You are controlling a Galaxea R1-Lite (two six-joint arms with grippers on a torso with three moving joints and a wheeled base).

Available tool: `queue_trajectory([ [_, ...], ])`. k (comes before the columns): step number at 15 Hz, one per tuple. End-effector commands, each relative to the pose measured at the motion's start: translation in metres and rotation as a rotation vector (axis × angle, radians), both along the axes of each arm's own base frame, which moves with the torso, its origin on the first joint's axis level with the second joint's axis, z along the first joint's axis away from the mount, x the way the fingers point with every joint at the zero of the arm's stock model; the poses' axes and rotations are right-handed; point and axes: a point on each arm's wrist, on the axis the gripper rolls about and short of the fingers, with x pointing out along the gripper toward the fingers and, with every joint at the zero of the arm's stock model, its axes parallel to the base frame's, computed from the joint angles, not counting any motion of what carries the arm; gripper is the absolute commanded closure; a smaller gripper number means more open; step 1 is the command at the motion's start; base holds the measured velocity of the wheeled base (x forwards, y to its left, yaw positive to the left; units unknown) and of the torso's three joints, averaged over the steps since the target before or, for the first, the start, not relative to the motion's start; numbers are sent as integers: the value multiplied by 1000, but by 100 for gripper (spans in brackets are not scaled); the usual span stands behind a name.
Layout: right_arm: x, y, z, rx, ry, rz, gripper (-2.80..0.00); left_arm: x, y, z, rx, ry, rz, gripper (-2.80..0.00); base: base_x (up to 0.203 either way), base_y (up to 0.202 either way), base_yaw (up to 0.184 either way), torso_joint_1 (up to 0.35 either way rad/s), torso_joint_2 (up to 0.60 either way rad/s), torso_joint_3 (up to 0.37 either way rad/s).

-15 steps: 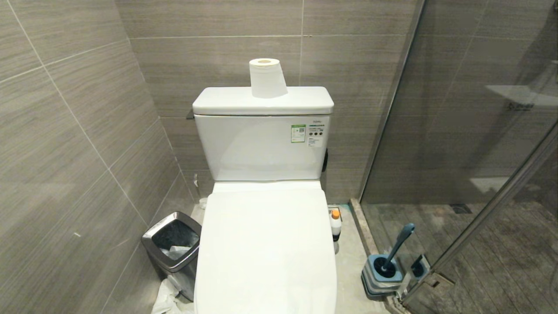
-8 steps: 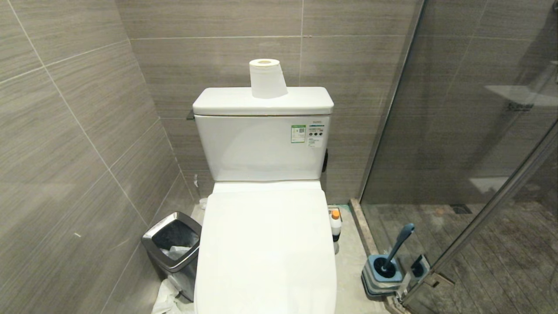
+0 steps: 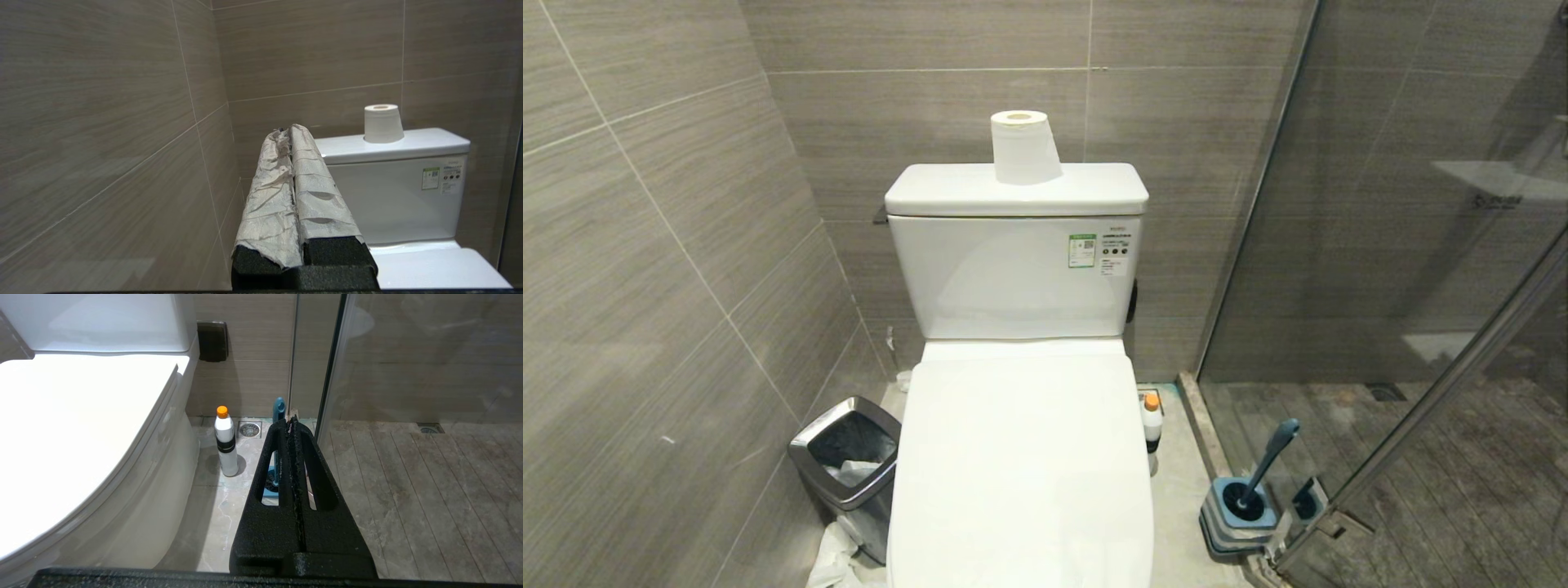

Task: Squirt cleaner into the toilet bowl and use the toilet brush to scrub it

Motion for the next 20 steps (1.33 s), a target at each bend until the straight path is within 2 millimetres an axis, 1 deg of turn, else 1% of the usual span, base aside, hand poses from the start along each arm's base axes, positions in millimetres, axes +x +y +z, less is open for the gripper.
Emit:
queue_trajectory([
  [1, 2, 0, -6, 0, 21, 0, 0, -5, 0, -7, -21, -19, -4, 0, 0, 0, 0, 0, 0, 0],
  [4, 2, 0, -6, 0, 21, 0, 0, -24, -3, -10, -18, -84, -6, 0, 0, 0, 0, 0, 0, 0],
  [5, 2, 0, -6, 0, 22, 0, 0, -32, -3, -14, -14, -105, -23, 0, 0, 0, 0, 0, 0, 0],
  [7, 2, 0, -6, 0, 21, 0, 0, -49, -5, -32, -1, -103, -63, 0, 0, 0, 0, 0, 0, 0],
  [8, 2, 0, -6, 0, 21, 0, 0, -52, -5, -44, 4, -67, -72, 0, 0, 0, 0, 0, 0, 0],
  [10, 2, 0, -6, 0, 21, 0, 0, -36, -5, -60, 8, -3, -70, 0, 0, 0, 0, 0, 0, 0],
  [12, 2, 0, -6, 0, 21, 0, 0, -13, -5, -78, 17, 12, -54, 0, 0, 0, 0, 0, 0, 0],
  [14, 2, 0, -6, 0, 21, 0, 0, 15, -4, -111, 26, 70, -19, 0, 0, 0, 0, 0, 0, 0],
  [16, 2, 0, -6, 0, 21, 0, 0, 34, -4, -143, 41, 150, 7, 0, 0, 0, 0, 0, 0, 0],
  [17, 2, 0, -6, 0, 21, 0, 0, 41, -3, -157, 47, 191, 15, 0, 0, 0, 0, 0, 0, 0],
  [18, 2, 0, -6, 0, 21, 0, 0, 44, -3, -165, 53, 225, 20, 0, 0, 0, 0, 0, 0, 0],
  [20, 2, 0, -6, 0, 21, 0, 0, 47, -3, -178, 77, 360, 27, 0, 0, 0, 0, 0, 0, 0],
])
